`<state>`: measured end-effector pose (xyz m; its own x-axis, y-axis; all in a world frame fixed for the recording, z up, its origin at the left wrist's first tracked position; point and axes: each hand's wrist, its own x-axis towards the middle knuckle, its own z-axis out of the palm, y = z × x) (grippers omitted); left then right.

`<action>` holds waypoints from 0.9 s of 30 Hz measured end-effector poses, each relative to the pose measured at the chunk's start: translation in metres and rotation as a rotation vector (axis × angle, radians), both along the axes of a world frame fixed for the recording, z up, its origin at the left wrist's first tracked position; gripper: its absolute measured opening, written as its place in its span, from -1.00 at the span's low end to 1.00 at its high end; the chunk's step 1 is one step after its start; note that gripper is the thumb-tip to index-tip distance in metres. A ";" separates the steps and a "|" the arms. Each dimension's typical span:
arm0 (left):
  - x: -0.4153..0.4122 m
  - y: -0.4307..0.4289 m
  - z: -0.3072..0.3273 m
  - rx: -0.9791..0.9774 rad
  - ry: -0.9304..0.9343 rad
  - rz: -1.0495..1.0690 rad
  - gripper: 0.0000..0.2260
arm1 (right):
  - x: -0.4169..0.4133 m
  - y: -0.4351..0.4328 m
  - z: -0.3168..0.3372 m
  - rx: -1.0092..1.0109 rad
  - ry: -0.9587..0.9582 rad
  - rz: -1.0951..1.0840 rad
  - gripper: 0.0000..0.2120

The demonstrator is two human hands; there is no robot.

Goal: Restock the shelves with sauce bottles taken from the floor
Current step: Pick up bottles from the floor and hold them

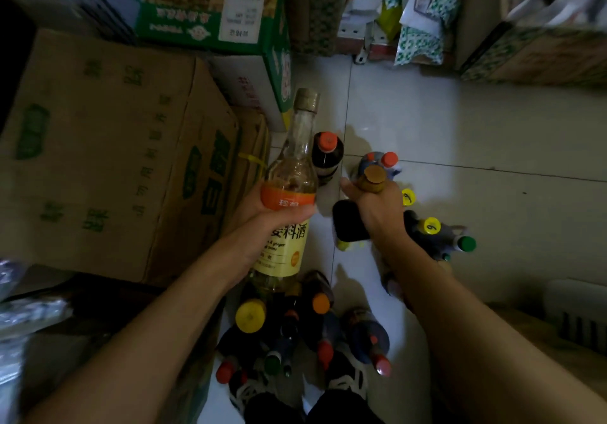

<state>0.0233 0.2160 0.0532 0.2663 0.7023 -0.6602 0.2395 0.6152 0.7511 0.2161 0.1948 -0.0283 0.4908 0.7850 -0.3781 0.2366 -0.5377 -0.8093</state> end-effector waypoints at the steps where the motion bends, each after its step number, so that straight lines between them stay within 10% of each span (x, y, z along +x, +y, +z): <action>1: -0.001 0.000 0.016 0.002 -0.002 -0.001 -0.53 | 0.000 0.001 0.023 0.008 0.009 0.018 -0.65; 16: -0.023 0.016 0.424 0.210 -0.059 0.211 -0.46 | -0.005 0.053 0.503 0.086 0.675 0.032 -0.65; 21: -0.043 0.027 0.576 0.253 -0.218 0.370 -0.55 | -0.040 0.060 0.664 0.168 0.677 0.252 -0.72; 27: -0.067 0.013 0.716 0.230 -0.422 0.475 -0.10 | -0.069 0.036 0.788 0.224 0.569 0.425 -0.74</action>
<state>-0.0439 0.2294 0.7687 0.0962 0.9170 -0.3872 -0.3603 0.3947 0.8452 0.1472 0.2307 0.7593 -0.0965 0.9517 -0.2914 -0.1012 -0.3006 -0.9484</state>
